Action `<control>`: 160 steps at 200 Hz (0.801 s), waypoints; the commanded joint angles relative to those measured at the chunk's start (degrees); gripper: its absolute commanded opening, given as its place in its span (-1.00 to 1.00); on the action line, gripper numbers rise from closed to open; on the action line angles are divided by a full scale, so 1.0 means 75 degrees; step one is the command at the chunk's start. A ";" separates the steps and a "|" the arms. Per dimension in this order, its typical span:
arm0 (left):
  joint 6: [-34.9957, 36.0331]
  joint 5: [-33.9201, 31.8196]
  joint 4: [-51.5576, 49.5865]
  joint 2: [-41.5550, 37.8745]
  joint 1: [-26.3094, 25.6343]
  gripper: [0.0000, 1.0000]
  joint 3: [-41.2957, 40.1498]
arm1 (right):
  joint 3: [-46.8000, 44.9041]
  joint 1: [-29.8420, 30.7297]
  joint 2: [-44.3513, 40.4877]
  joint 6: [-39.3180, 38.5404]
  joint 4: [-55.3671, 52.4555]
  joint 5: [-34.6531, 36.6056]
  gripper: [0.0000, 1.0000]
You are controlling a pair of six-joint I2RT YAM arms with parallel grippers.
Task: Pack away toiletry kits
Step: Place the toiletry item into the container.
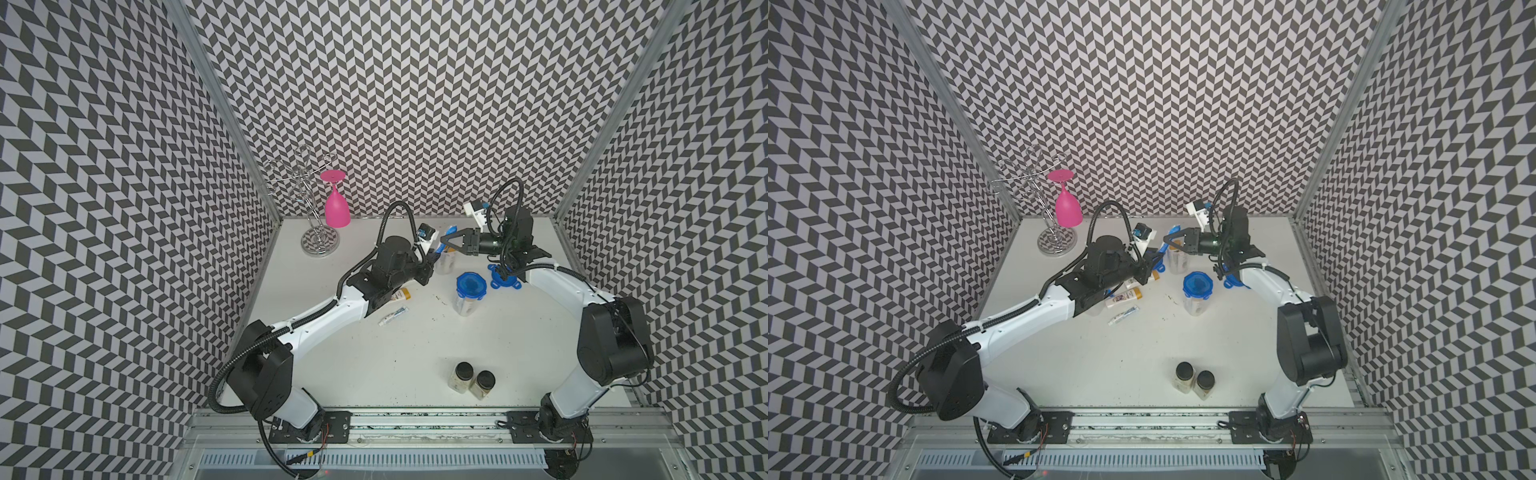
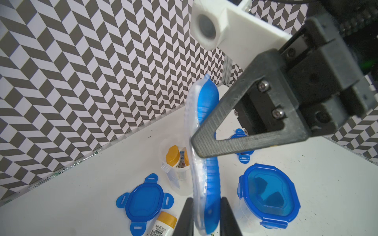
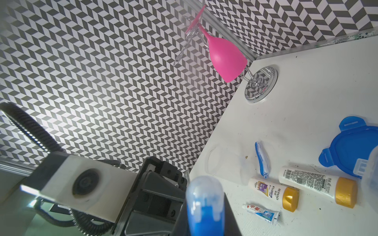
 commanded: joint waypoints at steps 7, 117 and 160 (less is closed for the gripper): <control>-0.0038 0.0167 0.0001 -0.0148 0.0063 -0.34 -0.0135 | 0.0545 0.0038 0.0125 -0.0434 0.0116 0.0351 -0.99; -0.2332 0.1082 -0.0702 -0.0692 0.1774 0.90 -0.0878 | 0.1399 0.0492 0.0521 -0.4868 -0.1835 0.5278 -1.00; -0.2183 0.1348 -0.0910 -0.0888 0.1814 0.89 -0.0615 | 0.1245 0.0746 0.0865 -0.5146 -0.1432 0.5940 -1.00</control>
